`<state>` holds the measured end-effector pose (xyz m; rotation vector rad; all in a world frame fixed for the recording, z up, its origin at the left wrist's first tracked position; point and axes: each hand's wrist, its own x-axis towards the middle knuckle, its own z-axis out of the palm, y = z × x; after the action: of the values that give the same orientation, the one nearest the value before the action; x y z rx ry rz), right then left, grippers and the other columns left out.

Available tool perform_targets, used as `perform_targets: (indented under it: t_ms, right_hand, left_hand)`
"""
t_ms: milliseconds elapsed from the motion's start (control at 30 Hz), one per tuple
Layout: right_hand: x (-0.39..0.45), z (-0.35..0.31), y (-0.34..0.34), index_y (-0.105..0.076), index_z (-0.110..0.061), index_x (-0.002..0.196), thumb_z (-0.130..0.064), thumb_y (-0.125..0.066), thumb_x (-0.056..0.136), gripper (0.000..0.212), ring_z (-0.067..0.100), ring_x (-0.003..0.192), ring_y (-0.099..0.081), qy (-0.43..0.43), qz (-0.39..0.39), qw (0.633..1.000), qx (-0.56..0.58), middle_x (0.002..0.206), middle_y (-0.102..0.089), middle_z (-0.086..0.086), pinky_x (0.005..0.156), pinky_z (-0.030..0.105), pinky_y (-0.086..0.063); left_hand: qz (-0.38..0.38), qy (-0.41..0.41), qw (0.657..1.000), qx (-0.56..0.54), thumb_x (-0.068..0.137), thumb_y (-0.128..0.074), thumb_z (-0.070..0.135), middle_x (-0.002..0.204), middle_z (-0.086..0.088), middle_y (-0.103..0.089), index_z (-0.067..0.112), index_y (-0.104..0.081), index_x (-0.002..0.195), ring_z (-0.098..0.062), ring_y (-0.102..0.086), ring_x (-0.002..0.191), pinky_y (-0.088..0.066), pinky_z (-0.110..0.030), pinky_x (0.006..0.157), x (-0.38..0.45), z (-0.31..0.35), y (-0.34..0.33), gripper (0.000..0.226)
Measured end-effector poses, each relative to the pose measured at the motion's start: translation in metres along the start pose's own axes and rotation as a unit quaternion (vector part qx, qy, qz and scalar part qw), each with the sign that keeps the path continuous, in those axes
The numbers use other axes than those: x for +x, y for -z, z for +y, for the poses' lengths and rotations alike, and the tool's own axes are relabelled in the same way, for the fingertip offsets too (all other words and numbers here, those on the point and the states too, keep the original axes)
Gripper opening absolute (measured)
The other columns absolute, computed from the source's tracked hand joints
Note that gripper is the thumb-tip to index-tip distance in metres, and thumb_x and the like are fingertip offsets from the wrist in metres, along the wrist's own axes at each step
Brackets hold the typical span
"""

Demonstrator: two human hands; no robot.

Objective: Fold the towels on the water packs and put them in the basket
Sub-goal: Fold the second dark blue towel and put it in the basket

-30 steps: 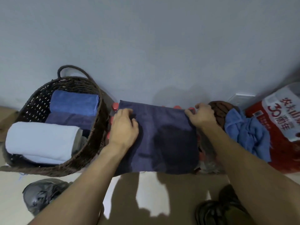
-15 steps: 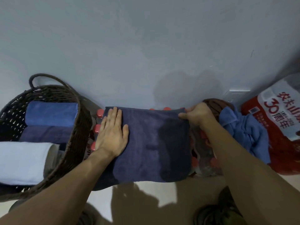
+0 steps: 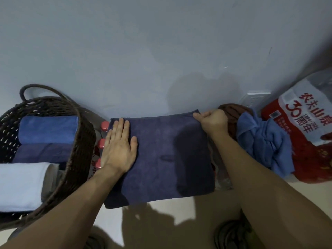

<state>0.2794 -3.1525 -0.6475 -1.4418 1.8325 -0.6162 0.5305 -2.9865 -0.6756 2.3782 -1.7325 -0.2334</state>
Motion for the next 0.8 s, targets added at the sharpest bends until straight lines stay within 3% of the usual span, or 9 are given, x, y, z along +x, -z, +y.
perform_targets:
  t_ms: [100, 233, 300, 400, 500, 600, 667, 733, 800]
  right_hand:
    - [-0.008, 0.003, -0.003, -0.055, -0.016, 0.06, -0.042, -0.077, 0.079, 0.039, 0.02, 0.072, -0.056, 0.041, 0.06, 0.996, -0.044, 0.064, -0.055, -0.006, 0.064, 0.025, -0.036]
    - [-0.023, 0.004, 0.0, -0.061, -0.005, 0.099, -0.045, -0.066, 0.089, 0.042, 0.03, 0.1, -0.056, 0.076, 0.07, 0.992, -0.076, 0.105, -0.06, 0.012, 0.082, 0.034, -0.042]
    - [-0.038, 0.003, 0.006, -0.057, -0.006, 0.109, -0.043, -0.066, 0.089, 0.043, 0.03, 0.102, -0.054, 0.077, 0.092, 0.989, -0.083, 0.115, -0.055, 0.013, 0.078, 0.03, -0.039]
    - [-0.077, 0.005, 0.016, -0.058, -0.006, 0.101, -0.03, -0.069, 0.087, 0.03, 0.026, 0.091, -0.054, 0.052, 0.154, 0.987, -0.014, 0.108, -0.059, 0.015, 0.068, 0.021, -0.029]
    - [-0.128, 0.013, 0.021, -0.056, -0.012, 0.094, -0.02, -0.069, 0.084, 0.018, 0.019, 0.085, -0.055, 0.063, 0.151, 0.983, 0.079, 0.102, -0.06, 0.01, 0.065, 0.018, -0.033]
    - [-0.163, 0.038, 0.022, -0.057, -0.016, 0.088, -0.021, -0.07, 0.084, 0.014, 0.021, 0.084, -0.06, 0.006, 0.155, 0.983, 0.097, 0.089, -0.061, 0.001, 0.063, 0.021, -0.036]
    - [-0.175, 0.061, 0.022, -0.061, -0.014, 0.083, -0.02, -0.072, 0.083, 0.013, 0.028, 0.087, -0.063, -0.092, 0.152, 0.973, 0.146, 0.083, -0.064, 0.001, 0.073, 0.03, -0.046]
    - [-0.183, 0.082, 0.026, -0.066, -0.009, 0.079, -0.026, -0.076, 0.082, 0.019, 0.035, 0.088, -0.065, -0.177, 0.121, 0.96, 0.181, 0.084, -0.069, 0.009, 0.081, 0.047, -0.054]
    - [-0.188, 0.099, 0.031, -0.07, -0.007, 0.085, -0.032, -0.079, 0.08, 0.027, 0.036, 0.096, -0.066, -0.206, 0.055, 0.956, 0.202, 0.093, -0.072, 0.014, 0.09, 0.051, -0.053]
  left_hand:
    - [-0.01, -0.004, 1.0, -0.012, 0.097, -0.003, 0.05, 0.164, -0.003, -0.001, 0.016, -0.008, 0.157, -0.014, 0.004, 0.151, 0.005, -0.032, 0.122, 0.0, 0.0, 0.001, 0.069]
    - [-0.03, -0.005, 0.999, 0.031, 0.095, -0.004, 0.057, 0.164, -0.005, 0.002, 0.019, -0.003, 0.157, -0.017, 0.007, 0.151, 0.007, -0.034, 0.121, 0.001, -0.001, 0.0, 0.073]
    - [-0.029, 0.0, 0.999, 0.044, 0.097, -0.007, 0.057, 0.164, -0.006, 0.002, 0.018, -0.003, 0.157, -0.019, 0.006, 0.151, 0.005, -0.037, 0.122, 0.002, -0.001, -0.002, 0.071]
    - [-0.048, 0.007, 0.998, 0.043, 0.099, -0.014, 0.055, 0.164, -0.009, 0.003, 0.016, -0.002, 0.157, -0.023, 0.006, 0.151, 0.004, -0.039, 0.122, 0.003, 0.003, 0.0, 0.07]
    - [-0.099, 0.016, 0.995, 0.03, 0.1, -0.019, 0.053, 0.164, -0.011, 0.009, 0.015, 0.001, 0.156, -0.025, 0.01, 0.151, 0.006, -0.042, 0.122, 0.003, 0.009, 0.014, 0.07]
    - [-0.002, -0.009, 1.0, -0.015, 0.099, -0.042, 0.036, 0.158, -0.021, -0.02, 0.006, -0.028, 0.15, -0.036, -0.014, 0.147, -0.009, -0.048, 0.12, -0.018, 0.03, 0.035, 0.061]
    - [0.09, -0.058, 0.991, -0.086, 0.09, -0.054, 0.024, 0.133, -0.017, -0.052, 0.007, -0.058, 0.124, -0.037, -0.043, 0.128, -0.031, -0.047, 0.108, -0.049, 0.055, 0.043, 0.038]
    - [0.097, -0.117, 0.977, -0.146, 0.085, -0.053, 0.023, 0.103, -0.004, -0.061, 0.016, -0.065, 0.094, -0.03, -0.052, 0.105, -0.039, -0.043, 0.092, -0.086, 0.079, 0.041, 0.017]
    - [0.064, -0.18, 0.965, -0.179, 0.083, -0.055, 0.02, 0.098, -0.001, -0.061, 0.017, -0.067, 0.091, -0.028, -0.055, 0.1, -0.042, -0.043, 0.087, -0.114, 0.097, 0.029, 0.015]
